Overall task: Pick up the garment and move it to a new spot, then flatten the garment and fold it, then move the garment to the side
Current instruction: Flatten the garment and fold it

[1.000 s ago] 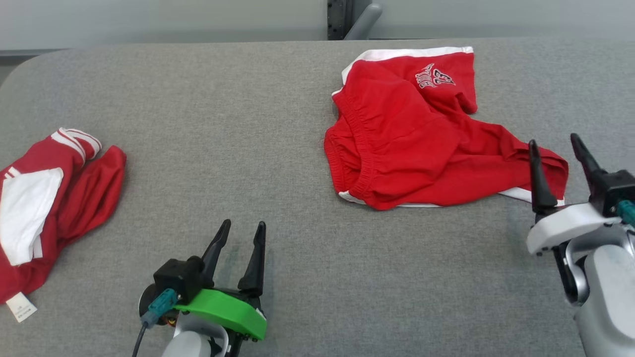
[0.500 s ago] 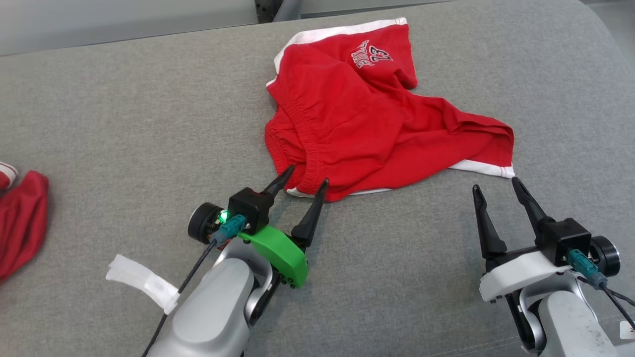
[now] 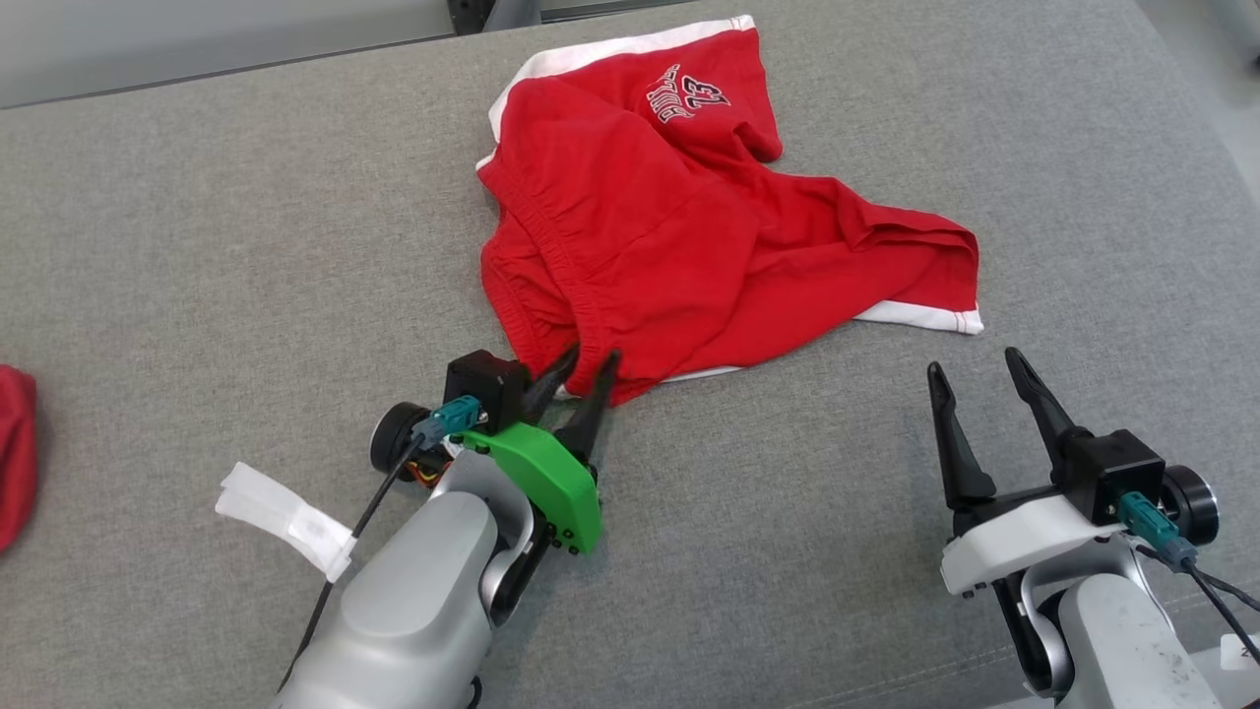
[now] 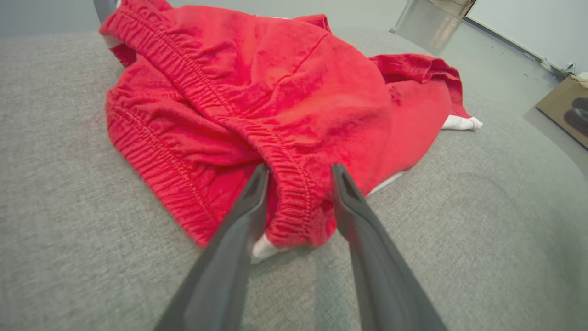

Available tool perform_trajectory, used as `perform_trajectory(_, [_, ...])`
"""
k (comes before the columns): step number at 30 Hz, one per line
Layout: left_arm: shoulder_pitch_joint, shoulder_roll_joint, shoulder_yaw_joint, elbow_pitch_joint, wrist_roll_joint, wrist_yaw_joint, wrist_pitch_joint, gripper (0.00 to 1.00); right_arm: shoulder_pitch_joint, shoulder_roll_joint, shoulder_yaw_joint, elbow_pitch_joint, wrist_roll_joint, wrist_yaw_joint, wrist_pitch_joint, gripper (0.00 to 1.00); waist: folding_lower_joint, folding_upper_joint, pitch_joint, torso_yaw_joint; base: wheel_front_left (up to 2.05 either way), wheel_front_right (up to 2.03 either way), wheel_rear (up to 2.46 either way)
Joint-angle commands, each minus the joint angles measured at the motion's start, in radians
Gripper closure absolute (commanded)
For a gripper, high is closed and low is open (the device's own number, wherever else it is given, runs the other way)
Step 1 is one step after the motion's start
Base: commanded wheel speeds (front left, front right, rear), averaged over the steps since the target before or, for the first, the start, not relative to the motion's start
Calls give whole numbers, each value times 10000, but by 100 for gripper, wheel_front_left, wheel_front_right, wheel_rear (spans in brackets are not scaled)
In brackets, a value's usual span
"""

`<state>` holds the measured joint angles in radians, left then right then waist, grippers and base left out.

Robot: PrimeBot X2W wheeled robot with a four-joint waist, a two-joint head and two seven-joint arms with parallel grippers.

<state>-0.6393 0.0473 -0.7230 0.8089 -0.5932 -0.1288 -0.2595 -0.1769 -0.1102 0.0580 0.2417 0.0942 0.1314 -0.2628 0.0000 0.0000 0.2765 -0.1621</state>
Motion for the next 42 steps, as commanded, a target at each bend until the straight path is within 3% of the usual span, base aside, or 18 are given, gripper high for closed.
perform_trajectory(1, [-126,57,-74,-186,-252,-25,-60,100,-108,-11,-7,-19,-16,-14,-30,0,0,0,-30,43,0,0,0])
perform_trajectory(9, [1312,52,1137,-3085,303,-25,-46,100,467,-186,-620,114,185,-12,-31,0,0,0,-677,1147,0,0,0])
perform_trajectory(18, [2869,203,1930,-4013,945,-26,-48,100,357,-212,-590,174,267,-12,-31,0,0,0,-822,2034,0,0,0])
perform_trajectory(30, [1129,292,2610,-2075,1389,-5,-49,100,-252,-263,-272,287,241,-14,-31,0,0,0,261,978,0,0,0])
perform_trajectory(39, [-449,185,3242,951,1780,783,-48,100,-141,-145,-137,471,289,-12,-31,0,0,0,200,263,0,0,0])
perform_trajectory(40, [-468,187,3308,1101,1817,880,-47,82,-118,-126,-141,448,286,-14,-31,0,0,0,137,247,0,0,0])
perform_trajectory(41, [-473,201,3405,1123,1884,980,-47,0,-85,-116,-174,413,277,-12,-31,0,0,0,56,253,0,0,0])
perform_trajectory(42, [-393,250,3457,1129,2005,1069,-48,0,-34,-108,-217,381,284,-12,-31,0,0,0,-32,281,0,0,0])
